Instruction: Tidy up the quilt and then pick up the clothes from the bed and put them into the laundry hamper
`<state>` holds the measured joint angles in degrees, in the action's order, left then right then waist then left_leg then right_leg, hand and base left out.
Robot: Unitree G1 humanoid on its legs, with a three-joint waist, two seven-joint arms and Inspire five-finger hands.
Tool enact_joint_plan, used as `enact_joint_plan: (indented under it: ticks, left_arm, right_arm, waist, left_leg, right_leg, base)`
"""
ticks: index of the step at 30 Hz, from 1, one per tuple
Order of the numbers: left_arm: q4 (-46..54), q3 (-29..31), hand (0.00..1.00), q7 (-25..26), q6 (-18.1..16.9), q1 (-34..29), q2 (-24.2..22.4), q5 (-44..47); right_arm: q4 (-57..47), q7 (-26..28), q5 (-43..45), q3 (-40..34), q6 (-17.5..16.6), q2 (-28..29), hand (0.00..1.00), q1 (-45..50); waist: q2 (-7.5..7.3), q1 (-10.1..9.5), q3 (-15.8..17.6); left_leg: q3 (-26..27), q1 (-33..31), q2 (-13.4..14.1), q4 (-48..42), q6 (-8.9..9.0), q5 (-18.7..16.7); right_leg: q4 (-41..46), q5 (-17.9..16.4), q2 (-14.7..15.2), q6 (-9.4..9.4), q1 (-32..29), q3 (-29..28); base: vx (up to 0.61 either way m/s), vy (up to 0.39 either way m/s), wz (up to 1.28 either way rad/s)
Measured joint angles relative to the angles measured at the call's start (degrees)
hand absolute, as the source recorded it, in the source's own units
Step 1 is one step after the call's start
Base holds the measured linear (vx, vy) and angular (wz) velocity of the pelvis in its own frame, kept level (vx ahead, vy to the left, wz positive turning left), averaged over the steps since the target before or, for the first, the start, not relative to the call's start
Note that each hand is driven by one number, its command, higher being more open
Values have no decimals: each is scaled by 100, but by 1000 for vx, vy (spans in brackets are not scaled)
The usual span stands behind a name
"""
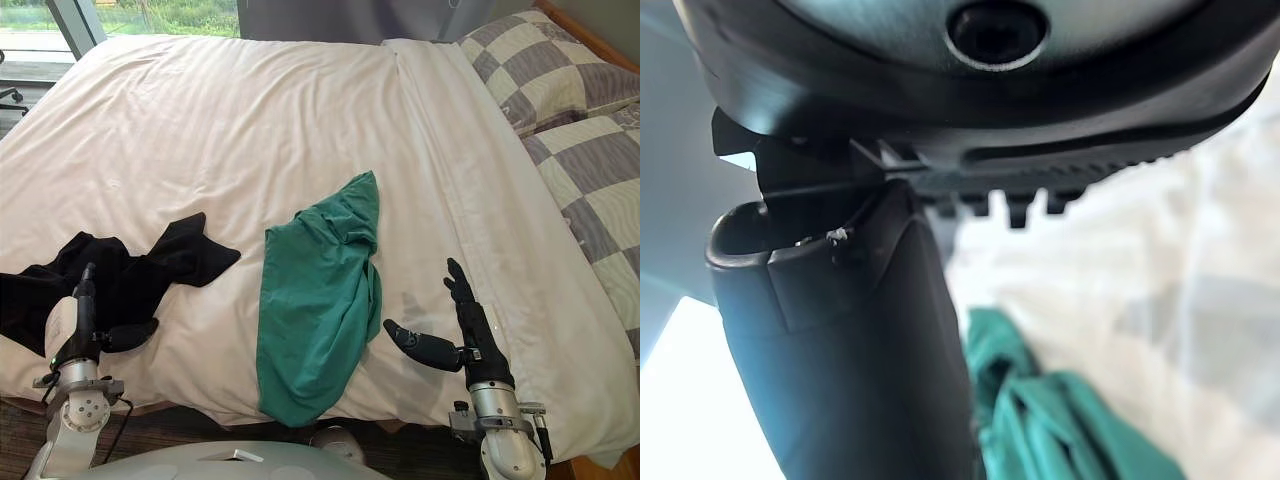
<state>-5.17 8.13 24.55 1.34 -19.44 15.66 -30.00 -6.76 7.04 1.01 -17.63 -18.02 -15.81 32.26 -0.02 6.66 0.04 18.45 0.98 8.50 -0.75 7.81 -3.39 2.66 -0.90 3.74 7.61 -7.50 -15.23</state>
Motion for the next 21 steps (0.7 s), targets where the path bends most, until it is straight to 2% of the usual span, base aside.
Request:
enact_joint_plan:
  ticks: [5, 6, 7, 8, 9, 10, 11, 12, 14, 16, 17, 19, 21]
  left_arm:
    - [-143, 15, 100, 449, 146, 115, 303, -17]
    - [-142, 19, 0, 495, 146, 121, 338, -20]
    - [-147, 74, 0, 542, 145, 166, 429, -68]
    - [-186, 154, 0, 542, 139, 212, 533, -163]
    - [-415, 294, 0, 538, 75, 329, 875, -216]
    - [-1059, 480, 0, 469, -109, 705, 1334, -210]
    - [-1468, 580, 0, 374, -142, 954, 1592, -204]
    - [-2469, 936, 0, -6, -129, 1593, 2127, -135]
    - [-2782, 1105, 0, -272, -110, 1793, 2300, -134]
    - [-3036, 1067, 0, -671, -78, 1820, 2369, -89]
    - [-3096, 1029, 0, -773, -39, 1806, 2309, -29]
    - [-3256, 933, 0, -812, 89, 1746, 2110, 150]
    - [-3331, 933, 0, -777, 150, 1662, 2022, 301]
  right_arm:
    - [81, 14, 67, 49, -64, 0, 100, 6]
    - [113, 11, 89, 58, -102, 0, 100, 6]
    - [166, -6, 186, 80, -161, 0, 100, -14]
    - [178, -11, 193, 85, -163, -10, 100, -46]
    - [255, -15, 197, 90, -199, -66, 100, -126]
    - [435, -15, 256, 90, -292, -203, 100, -256]
    - [530, -14, 263, 89, -308, -295, 100, -345]
    - [723, -16, 263, 91, -318, -545, 100, -581]
    - [680, -16, 262, 94, -353, -658, 100, -698]
    - [510, -14, 241, 123, -538, -850, 100, -774]
    - [471, -1, 216, 155, -562, -917, 100, -796]
    - [471, 17, 166, 160, -613, -956, 100, -829]
    - [471, 27, 161, 159, -650, -957, 100, -822]
  waist:
    - [-70, -25, 95]
    - [-79, -26, 98]
    - [-76, -24, 128]
    - [-134, -28, 161]
    - [-153, -29, 207]
    - [-190, -10, 223]
    - [-196, -9, 225]
    - [-162, 22, 270]
    - [-133, 83, 305]
    - [85, 160, 446]
    - [143, 171, 491]
    - [193, 265, 533]
    - [143, 301, 561]
  left_leg:
    - [-105, -115, 4, 7, -42, 55]
    - [-113, -167, 8, 1, -61, 48]
    - [-124, -266, 5, 10, -91, 59]
    - [-122, -291, 0, 12, -79, 75]
    - [-95, -394, -12, -2, -57, 94]
    - [-70, -438, -18, 0, -46, 137]
    - [-42, -436, -17, 4, -31, 159]
    - [98, -422, 3, -7, 26, 204]
    - [186, -383, 13, -13, 29, 190]
    - [383, -356, 17, -66, 7, 106]
    - [467, -353, 24, -110, 24, 85]
    - [533, -326, 56, -127, 39, 87]
    - [617, -219, 95, -113, 65, 90]
  right_leg:
    - [-1, 145, 10, 110, -55, 21]
    - [-2, 166, 10, 102, -87, 26]
    - [-5, 218, 10, 109, -187, 27]
    - [-5, 236, 8, 87, -236, -3]
    - [-24, 236, 14, 86, -343, -84]
    - [-51, 237, 13, 85, -405, -144]
    - [-54, 237, 2, 85, -427, -211]
    - [-52, 239, -34, 82, -459, -390]
    - [-42, 240, -51, 75, -461, -479]
    - [33, 199, -82, 16, -525, -653]
    - [33, 198, -98, 15, -548, -726]
    - [35, 199, -135, 10, -549, -762]
    - [64, 193, -183, 0, -516, -821]
  base:
    - [-29, 4, 10]
    - [-67, 6, 10]
    - [-60, 1, 1]
    - [-85, -4, -11]
    - [-87, -13, -17]
    - [-86, -17, -18]
    - [-78, -25, -28]
    - [-62, -16, -31]
    - [-58, -6, -27]
    - [-38, 9, -36]
    - [-4, 10, -39]
    - [20, -10, -21]
    - [47, -17, -20]
